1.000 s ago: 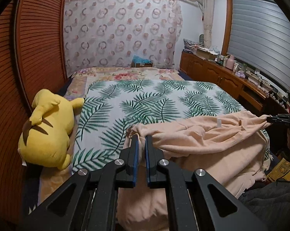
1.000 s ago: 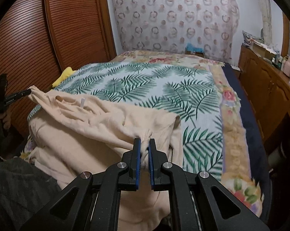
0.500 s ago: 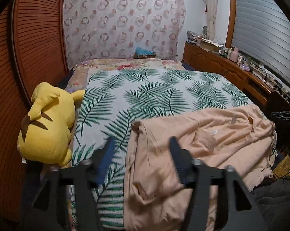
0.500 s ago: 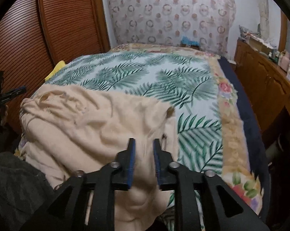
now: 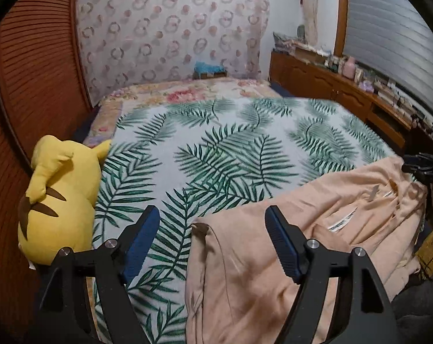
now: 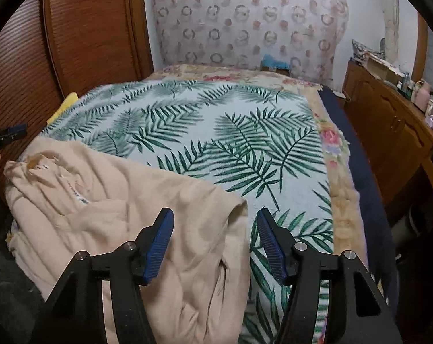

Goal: Fold small clothes
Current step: 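Open both tools and release the folded shirt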

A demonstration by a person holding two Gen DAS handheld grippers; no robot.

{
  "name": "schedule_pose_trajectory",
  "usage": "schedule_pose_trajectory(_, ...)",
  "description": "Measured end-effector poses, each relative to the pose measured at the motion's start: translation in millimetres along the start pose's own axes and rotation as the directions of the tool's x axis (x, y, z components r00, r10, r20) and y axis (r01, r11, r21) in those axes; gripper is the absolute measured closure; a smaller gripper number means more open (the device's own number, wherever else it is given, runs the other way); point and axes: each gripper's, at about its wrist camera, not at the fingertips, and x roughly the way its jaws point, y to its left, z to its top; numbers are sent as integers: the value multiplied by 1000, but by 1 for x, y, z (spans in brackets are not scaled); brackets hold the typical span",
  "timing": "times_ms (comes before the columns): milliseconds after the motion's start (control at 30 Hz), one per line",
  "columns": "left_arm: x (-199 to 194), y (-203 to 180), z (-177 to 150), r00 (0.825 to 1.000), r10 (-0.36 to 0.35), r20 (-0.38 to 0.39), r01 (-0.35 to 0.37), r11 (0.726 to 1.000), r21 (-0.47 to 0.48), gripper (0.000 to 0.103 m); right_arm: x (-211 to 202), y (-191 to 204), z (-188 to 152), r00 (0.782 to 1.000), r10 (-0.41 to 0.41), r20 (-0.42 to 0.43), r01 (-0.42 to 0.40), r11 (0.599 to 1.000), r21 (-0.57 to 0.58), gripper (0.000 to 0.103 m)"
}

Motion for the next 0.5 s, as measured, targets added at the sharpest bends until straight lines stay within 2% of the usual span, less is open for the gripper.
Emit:
schedule_pose_trajectory(267, 31, 7, -2, 996, 11, -93, -12, 1000, -12, 26, 30, -12, 9, 999, 14, -50, -14, 1000, 6, 41)
schedule_pose_trajectory(500, 44, 12, -6, 989, 1, -146, -3, 1000, -17, 26, 37, -10, 13, 999, 23, -47, -24, 1000, -14, 40)
